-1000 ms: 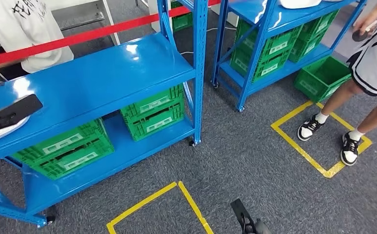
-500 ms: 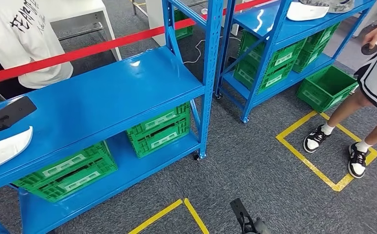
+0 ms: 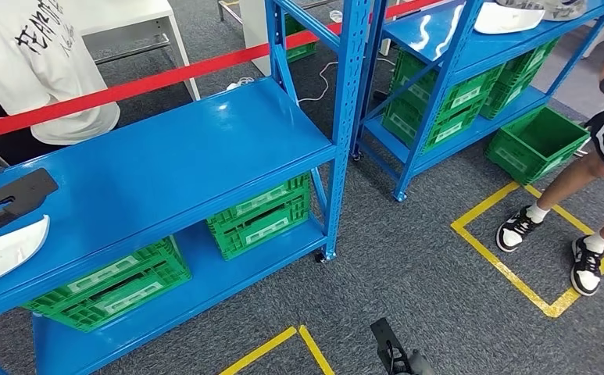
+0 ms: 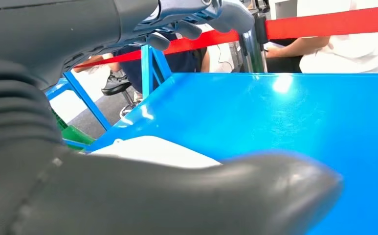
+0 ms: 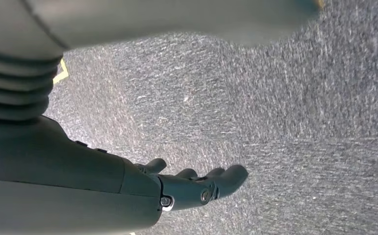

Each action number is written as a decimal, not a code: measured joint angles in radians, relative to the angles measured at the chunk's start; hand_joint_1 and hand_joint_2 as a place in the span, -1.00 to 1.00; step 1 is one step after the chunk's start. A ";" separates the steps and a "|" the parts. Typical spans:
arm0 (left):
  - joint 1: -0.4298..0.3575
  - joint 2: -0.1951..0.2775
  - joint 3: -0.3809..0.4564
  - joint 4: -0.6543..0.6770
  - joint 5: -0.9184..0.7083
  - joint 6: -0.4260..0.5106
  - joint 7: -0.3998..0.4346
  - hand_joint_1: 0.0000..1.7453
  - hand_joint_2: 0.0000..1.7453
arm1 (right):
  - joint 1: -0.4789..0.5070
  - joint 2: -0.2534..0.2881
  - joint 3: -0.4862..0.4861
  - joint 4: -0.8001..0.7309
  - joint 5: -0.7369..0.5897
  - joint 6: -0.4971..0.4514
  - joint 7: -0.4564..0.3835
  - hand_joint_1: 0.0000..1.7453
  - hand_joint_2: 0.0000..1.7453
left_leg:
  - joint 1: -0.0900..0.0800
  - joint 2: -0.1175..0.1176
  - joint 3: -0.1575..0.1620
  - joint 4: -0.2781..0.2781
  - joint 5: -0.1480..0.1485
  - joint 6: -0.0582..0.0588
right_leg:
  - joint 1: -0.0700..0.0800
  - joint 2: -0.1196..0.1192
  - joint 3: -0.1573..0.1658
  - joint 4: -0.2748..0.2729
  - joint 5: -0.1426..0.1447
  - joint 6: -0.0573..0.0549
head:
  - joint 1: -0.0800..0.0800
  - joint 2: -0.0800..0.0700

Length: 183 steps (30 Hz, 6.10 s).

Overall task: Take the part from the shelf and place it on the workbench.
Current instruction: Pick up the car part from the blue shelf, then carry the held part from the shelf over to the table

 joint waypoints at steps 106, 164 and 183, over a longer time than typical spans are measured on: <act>0.397 -0.096 0.120 -0.455 1.091 0.371 -0.560 1.00 1.00 | 0.009 0.002 -0.080 0.000 0.012 -0.016 -0.021 -1.00 -1.00 | -0.001 0.006 0.019 -0.013 -0.002 -0.018 | -0.003 0.005 0.019 -0.012 0.000 -0.007 | 0.000 0.000; 0.684 0.043 -0.188 -1.406 1.382 0.473 -0.529 1.00 1.00 | 0.011 -0.002 -0.116 0.000 0.003 0.056 -0.052 -1.00 -1.00 | 0.011 0.015 0.135 0.016 -0.113 -0.040 | -0.009 -0.010 -0.046 -0.003 0.059 -0.014 | 0.003 0.000; 0.681 0.044 -0.190 -1.385 1.382 0.412 -0.536 1.00 1.00 | 0.005 0.002 -0.156 0.000 -0.035 0.053 -0.048 -1.00 -1.00 | 0.010 0.024 -0.024 -0.001 0.046 -0.036 | -0.001 -0.008 0.091 -0.014 -0.063 -0.017 | 0.011 0.000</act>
